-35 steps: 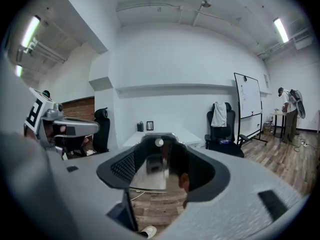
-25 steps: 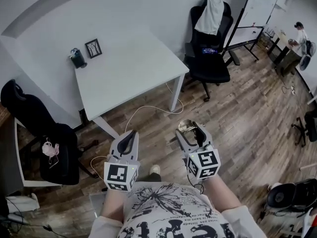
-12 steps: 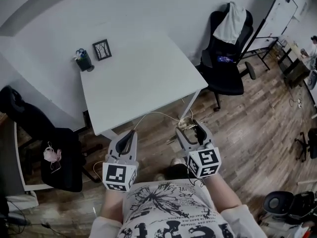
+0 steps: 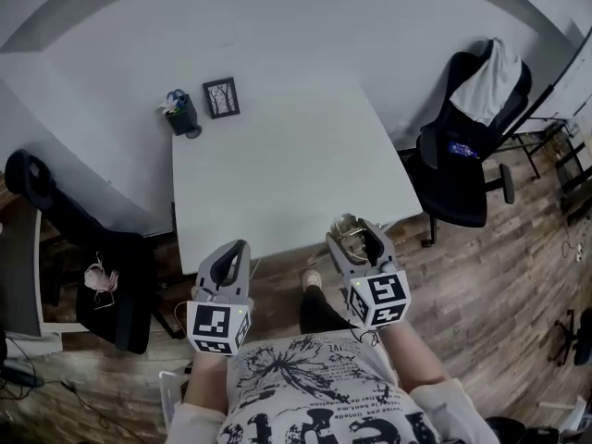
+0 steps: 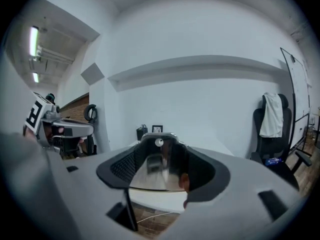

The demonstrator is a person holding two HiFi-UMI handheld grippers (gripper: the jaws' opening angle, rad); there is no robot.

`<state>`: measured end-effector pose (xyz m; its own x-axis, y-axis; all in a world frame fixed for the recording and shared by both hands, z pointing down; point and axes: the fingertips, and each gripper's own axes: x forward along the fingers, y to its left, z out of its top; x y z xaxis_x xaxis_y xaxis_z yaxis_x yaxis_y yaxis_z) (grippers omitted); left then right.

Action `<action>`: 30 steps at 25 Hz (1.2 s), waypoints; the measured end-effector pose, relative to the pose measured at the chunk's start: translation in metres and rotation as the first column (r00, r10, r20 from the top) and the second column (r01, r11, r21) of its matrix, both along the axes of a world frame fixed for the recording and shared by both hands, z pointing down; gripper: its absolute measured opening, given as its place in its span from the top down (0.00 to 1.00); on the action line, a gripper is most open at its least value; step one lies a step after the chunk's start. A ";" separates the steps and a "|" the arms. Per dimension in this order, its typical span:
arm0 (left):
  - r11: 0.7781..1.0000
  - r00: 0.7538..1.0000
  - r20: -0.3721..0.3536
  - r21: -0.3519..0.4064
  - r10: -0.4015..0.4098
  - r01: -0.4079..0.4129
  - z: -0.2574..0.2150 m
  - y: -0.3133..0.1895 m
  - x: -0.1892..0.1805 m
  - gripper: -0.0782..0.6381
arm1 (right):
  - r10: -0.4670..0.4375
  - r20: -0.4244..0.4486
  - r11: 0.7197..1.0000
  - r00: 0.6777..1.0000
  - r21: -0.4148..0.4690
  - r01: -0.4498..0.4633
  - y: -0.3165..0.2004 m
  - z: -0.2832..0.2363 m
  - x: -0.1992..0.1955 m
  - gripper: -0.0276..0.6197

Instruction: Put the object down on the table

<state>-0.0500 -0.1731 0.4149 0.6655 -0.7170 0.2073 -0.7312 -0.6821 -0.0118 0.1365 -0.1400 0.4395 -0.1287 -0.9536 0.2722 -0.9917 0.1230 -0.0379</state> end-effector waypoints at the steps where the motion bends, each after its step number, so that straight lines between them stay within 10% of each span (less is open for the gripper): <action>1: 1.000 1.000 0.001 0.006 -0.021 0.021 -0.003 -0.014 0.005 0.87 | -0.016 0.004 1.000 1.000 0.002 0.016 -0.017 -0.002 0.008 0.53; 14: 0.982 0.983 -0.006 0.033 -0.183 0.183 -0.007 -0.149 0.073 0.87 | -0.188 0.015 0.980 0.982 -0.065 0.188 -0.200 0.016 0.078 0.53; 30: 0.968 0.970 -0.011 -0.069 -0.241 0.240 0.048 -0.228 0.071 0.87 | -0.306 -0.047 0.897 0.951 -0.349 0.272 -0.293 0.137 0.061 0.53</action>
